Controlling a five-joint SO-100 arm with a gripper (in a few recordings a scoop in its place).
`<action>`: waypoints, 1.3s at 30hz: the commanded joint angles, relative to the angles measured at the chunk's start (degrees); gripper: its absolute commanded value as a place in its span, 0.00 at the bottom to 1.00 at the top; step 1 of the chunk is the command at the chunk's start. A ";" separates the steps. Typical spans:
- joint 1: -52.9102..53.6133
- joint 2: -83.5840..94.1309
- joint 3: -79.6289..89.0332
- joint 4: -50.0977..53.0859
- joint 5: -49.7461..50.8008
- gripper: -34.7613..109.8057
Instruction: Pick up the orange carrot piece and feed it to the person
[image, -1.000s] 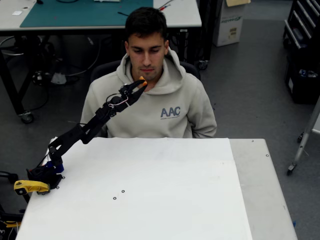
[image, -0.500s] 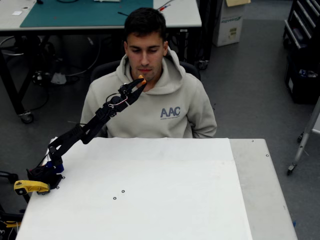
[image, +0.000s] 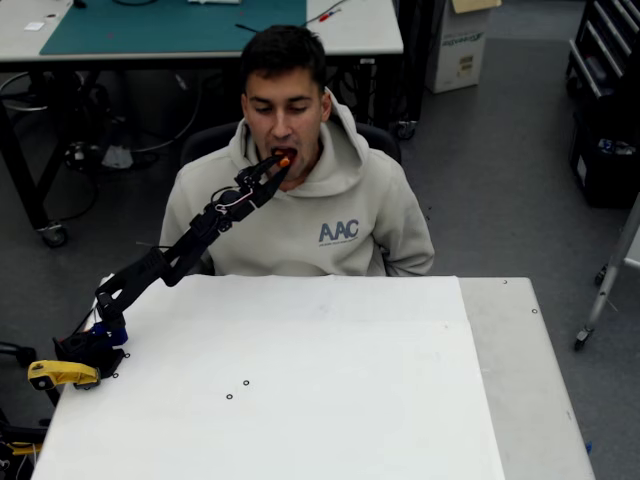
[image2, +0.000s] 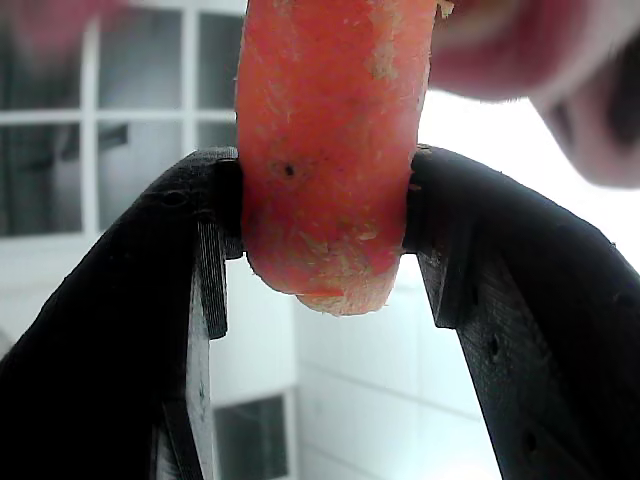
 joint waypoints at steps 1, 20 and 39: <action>0.62 3.25 -4.83 -0.70 -1.14 0.22; -0.26 3.25 -5.01 -0.70 -0.88 0.29; 8.53 3.60 -5.01 -0.70 -0.88 0.41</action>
